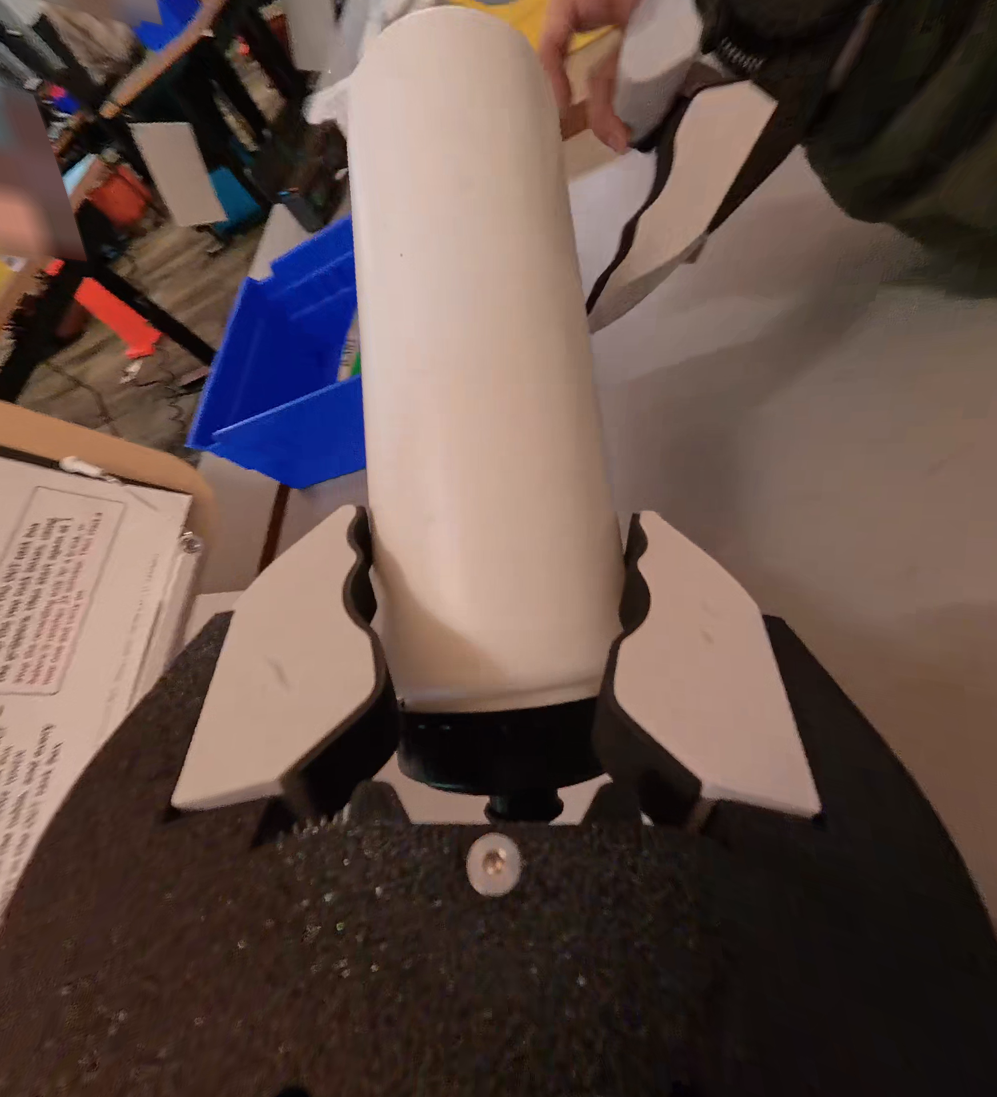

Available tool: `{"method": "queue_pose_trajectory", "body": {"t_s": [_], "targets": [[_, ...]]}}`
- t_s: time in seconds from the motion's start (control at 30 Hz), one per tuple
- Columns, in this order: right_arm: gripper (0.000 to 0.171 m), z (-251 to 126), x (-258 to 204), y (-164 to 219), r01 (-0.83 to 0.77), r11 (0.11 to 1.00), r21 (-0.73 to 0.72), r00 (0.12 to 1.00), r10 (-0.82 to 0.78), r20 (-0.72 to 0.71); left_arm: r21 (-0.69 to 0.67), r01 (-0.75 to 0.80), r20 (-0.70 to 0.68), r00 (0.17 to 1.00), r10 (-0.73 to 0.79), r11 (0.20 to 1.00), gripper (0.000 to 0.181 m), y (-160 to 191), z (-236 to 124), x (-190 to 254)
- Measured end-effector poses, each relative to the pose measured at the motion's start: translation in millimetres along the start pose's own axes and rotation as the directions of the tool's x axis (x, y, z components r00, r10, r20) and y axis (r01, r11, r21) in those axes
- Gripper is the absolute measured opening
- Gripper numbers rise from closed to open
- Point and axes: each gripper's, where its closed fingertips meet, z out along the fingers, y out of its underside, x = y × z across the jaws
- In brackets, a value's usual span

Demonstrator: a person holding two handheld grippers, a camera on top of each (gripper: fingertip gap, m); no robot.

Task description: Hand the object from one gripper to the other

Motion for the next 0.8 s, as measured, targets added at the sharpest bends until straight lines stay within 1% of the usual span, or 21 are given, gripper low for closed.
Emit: {"method": "queue_pose_trajectory", "body": {"t_s": [0.07, 0.1, 0.17, 0.23, 0.27, 0.33, 0.37, 0.47, 0.53, 0.6, 0.67, 0.7, 0.73, 0.77, 0.8], "targets": [[0.124, 4.7, -15.8, -6.7, 0.199, 0.979, -0.038, 0.979, -0.197, 0.045, -0.007, -0.004, -0.061, 0.998, 0.003, 1.000, 0.081, 2.6, 1.0, 9.5], [0.124, 7.2, -21.6, -8.8, 0.295, 0.954, -0.053, 0.955, -0.293, 0.042, -0.023, -0.006, -0.076, 0.997, 0.005, 1.000, 0.081, 4.9, 1.9, 12.4], [0.124, 12.8, -33.8, -6.7, 0.473, 0.875, -0.106, 0.881, -0.470, 0.053, -0.065, -0.005, -0.095, 0.995, -0.001, 0.998, 0.081, 9.0, 4.2, 16.6], [0.122, 18.7, -45.7, -7.3, 0.603, 0.788, -0.124, 0.796, -0.603, 0.044, -0.091, 0.015, -0.103, 0.994, -0.024, 0.996, 0.081, 8.0, 7.3, 19.8], [0.118, 21.2, -51.8, -7.8, 0.667, 0.734, -0.130, 0.743, -0.669, 0.038, -0.099, 0.035, -0.109, 0.993, -0.045, 0.994, 0.081, 5.8, 9.3, 21.8], [0.097, 23.7, -52.7, -10.3, 0.765, 0.618, -0.183, 0.623, -0.781, -0.030, -0.128, 0.068, -0.118, 0.989, -0.083, 0.989, 0.081, 1.6, 12.7, 26.5], [0.093, 23.9, -50.7, -7.7, 0.769, 0.601, -0.217, 0.606, -0.794, -0.048, -0.159, 0.070, -0.107, 0.990, -0.088, 0.985, 0.082, 2.4, 13.8, 27.5], [0.092, 20.8, -43.6, 1.8, 0.681, 0.667, -0.301, 0.685, -0.726, -0.059, -0.180, 0.129, -0.087, 0.985, -0.146, 0.975, 0.082, -5.5, 17.0, 29.2], [0.091, 19.4, -50.5, 4.1, 0.631, 0.724, -0.278, 0.747, -0.664, -0.035, -0.193, 0.156, -0.093, 0.980, -0.176, 0.969, 0.081, -8.4, 14.5, 32.1], [0.091, 16.9, -54.7, 10.4, 0.529, 0.800, -0.283, 0.830, -0.557, -0.022, -0.147, 0.098, -0.023, 0.994, -0.103, 0.984, 0.075, -18.5, 6.3, 24.8], [0.090, 9.7, -47.2, 21.2, 0.402, 0.865, -0.302, 0.897, -0.438, -0.061, -0.088, 0.064, 0.107, 0.993, -0.055, 0.994, 0.081, -34.1, -10.3, 8.5], [0.090, 4.4, -41.3, 27.0, 0.296, 0.906, -0.303, 0.937, -0.337, -0.094, -0.028, 0.075, 0.168, 0.983, -0.069, 0.997, 0.084, -45.8, -20.9, -0.2], [0.090, -1.8, -33.1, 30.8, 0.168, 0.943, -0.289, 0.966, -0.216, -0.143, 0.064, 0.089, 0.215, 0.971, -0.100, 0.994, 0.086, -60.5, -32.4, -8.2], [0.090, -8.3, -24.8, 32.6, 0.023, 0.968, -0.251, 0.979, -0.073, -0.189, 0.181, 0.099, 0.247, 0.959, -0.143, 0.978, 0.087, -76.8, -45.0, -15.3], [0.090, -13.8, -18.0, 32.5, -0.141, 0.970, -0.195, 0.972, 0.099, -0.212, 0.307, 0.111, 0.261, 0.945, -0.196, 0.945, 0.086, -92.0, -58.2, -21.5]]}}
